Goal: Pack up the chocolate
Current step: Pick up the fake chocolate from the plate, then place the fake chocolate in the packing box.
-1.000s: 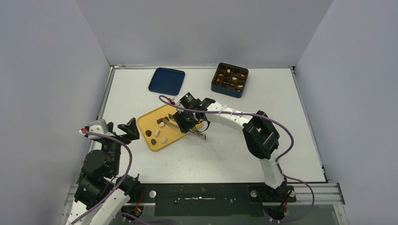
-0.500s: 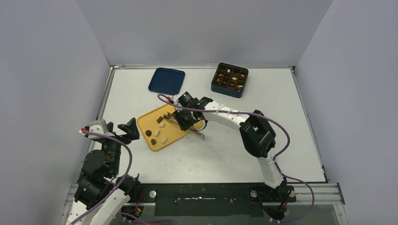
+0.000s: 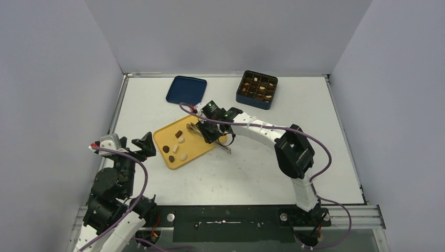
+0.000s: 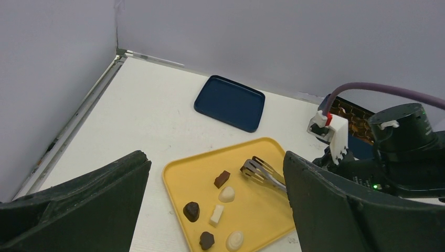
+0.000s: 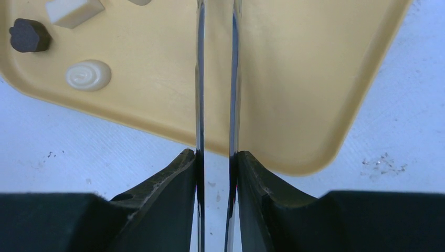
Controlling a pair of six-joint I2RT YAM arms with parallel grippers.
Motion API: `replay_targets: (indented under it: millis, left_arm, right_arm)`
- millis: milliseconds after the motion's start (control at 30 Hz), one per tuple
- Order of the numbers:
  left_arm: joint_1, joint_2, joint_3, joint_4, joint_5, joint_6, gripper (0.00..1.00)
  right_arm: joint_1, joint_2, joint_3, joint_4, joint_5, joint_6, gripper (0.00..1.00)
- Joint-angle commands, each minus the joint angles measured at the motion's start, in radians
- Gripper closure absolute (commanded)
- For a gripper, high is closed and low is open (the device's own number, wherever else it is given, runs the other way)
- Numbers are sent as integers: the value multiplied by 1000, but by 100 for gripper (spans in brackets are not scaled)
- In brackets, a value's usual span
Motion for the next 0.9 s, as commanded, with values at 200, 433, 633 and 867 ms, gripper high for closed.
replay_targets:
  millis: [200,433,633,867]
  left_arm:
    - [6,15,10,35,7,12,3]
    - [7,17,9,37,10,12,3]
    - [7,18,8,36,10,12,3]
    - [7,19,9,37,8,12,3]
  right_arm:
    - [-136,-221,-41,41,29,21,75]
    - [-278,-273,-40,-4,80,17,75]
    - [-442,-273,-44,-24,19,18,75]
    - [-523,-243,-47,-25,-24,25,74]
